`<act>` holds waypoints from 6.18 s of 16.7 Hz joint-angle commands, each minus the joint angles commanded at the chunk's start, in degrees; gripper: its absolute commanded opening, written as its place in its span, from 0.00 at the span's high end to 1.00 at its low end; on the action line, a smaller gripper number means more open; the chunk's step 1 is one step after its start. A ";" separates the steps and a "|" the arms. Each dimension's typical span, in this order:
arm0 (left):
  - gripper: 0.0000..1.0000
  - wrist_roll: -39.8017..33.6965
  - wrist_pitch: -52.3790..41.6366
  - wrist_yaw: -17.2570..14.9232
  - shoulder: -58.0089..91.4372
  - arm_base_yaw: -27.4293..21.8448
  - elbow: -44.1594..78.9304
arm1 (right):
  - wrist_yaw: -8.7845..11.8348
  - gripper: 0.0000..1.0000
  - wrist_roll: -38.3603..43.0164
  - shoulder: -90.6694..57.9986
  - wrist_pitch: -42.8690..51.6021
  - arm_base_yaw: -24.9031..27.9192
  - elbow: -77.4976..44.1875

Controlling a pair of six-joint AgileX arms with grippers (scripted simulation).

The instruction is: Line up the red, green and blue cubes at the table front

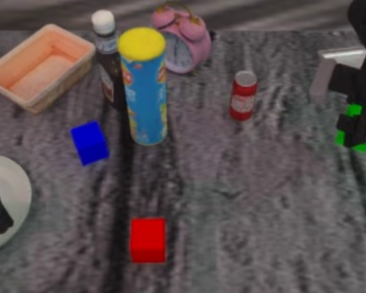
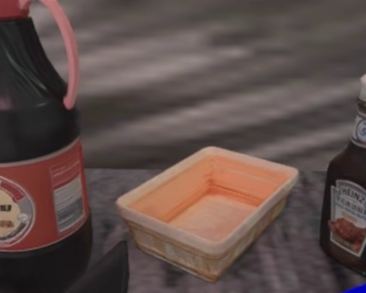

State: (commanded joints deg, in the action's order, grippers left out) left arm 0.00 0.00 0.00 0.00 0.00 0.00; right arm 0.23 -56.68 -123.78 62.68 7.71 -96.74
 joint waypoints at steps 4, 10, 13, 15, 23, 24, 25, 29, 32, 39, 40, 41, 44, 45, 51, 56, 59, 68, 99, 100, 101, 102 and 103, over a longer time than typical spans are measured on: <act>0.00 0.00 0.00 0.00 0.00 0.00 0.00 | 0.00 1.00 0.48 -0.12 -0.10 0.49 0.12; 0.00 0.00 0.00 0.00 0.00 0.00 0.00 | -0.05 1.00 6.71 1.21 0.80 16.19 0.74; 0.00 0.00 0.00 0.00 0.00 0.00 0.00 | -0.07 1.00 11.25 2.45 1.30 28.02 1.45; 0.00 0.00 0.00 0.00 0.00 0.00 0.00 | -0.09 1.00 14.08 3.35 1.53 35.07 1.97; 0.00 0.00 0.00 0.00 0.00 0.00 0.00 | -0.14 1.00 17.81 4.74 1.72 43.04 2.73; 0.00 0.00 0.00 0.00 0.00 0.00 0.00 | -0.07 1.00 17.85 4.46 1.74 42.86 2.52; 0.00 0.00 0.00 0.00 0.00 0.00 0.00 | -0.08 1.00 17.85 4.41 1.55 42.86 2.67; 0.00 0.00 0.00 0.00 0.00 0.00 0.00 | -0.12 1.00 17.96 2.79 -4.19 42.77 6.66; 0.00 0.00 0.00 0.00 0.00 0.00 0.00 | -0.16 1.00 17.98 0.98 -10.16 42.80 10.60; 0.00 0.00 0.00 0.00 0.00 0.00 0.00 | -0.18 0.92 17.81 0.15 -12.39 42.99 12.25; 0.00 0.00 0.00 0.00 0.00 0.00 0.00 | -0.18 0.85 17.81 0.15 -12.39 42.99 12.25; 0.00 0.00 0.00 0.00 0.00 0.00 0.00 | -0.18 0.77 17.81 0.15 -12.39 42.99 12.25; 0.00 0.00 0.00 0.00 0.00 0.00 0.00 | -0.18 0.55 17.81 0.15 -12.39 42.99 12.25; 0.00 0.00 0.00 0.00 0.00 0.00 0.00 | -0.18 0.47 17.81 0.15 -12.39 42.99 12.25; 0.00 0.00 0.00 0.00 0.00 0.00 0.00 | -0.18 0.02 17.81 0.15 -12.39 42.99 12.25; 0.00 0.00 0.00 0.00 0.00 0.00 0.00 | -0.18 0.00 17.81 0.15 -12.39 42.99 12.25; 0.00 0.00 0.00 0.00 0.00 0.00 0.00 | -0.18 0.00 17.81 0.15 -12.39 42.99 12.25; 0.00 0.00 0.00 0.00 0.00 0.00 0.00 | -0.14 0.00 17.74 4.47 0.01 43.26 4.52; 0.00 47.55 -63.54 -0.23 119.81 -12.86 98.67 | 0.61 0.00 52.97 114.13 -57.27 -2.96 88.31; 0.00 48.82 -65.09 -0.23 122.78 -13.20 101.53 | 0.39 0.00 54.05 117.10 -58.86 -4.18 90.79; 0.00 49.88 -66.34 -0.22 125.28 -13.48 103.93 | 0.17 0.00 55.01 119.65 -60.27 -5.28 93.00; 0.00 50.71 -67.31 -0.22 127.28 -13.70 105.82 | 0.00 0.00 55.73 121.47 -61.32 -6.08 94.62; 0.00 51.31 -67.98 -0.22 128.69 -13.85 107.18 | -0.13 0.00 56.29 122.84 -62.12 -6.70 95.88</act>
State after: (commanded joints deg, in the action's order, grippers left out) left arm 51.31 -67.98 -0.22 128.69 -13.85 107.18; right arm 0.10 -0.39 -0.94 0.56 1.00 -0.86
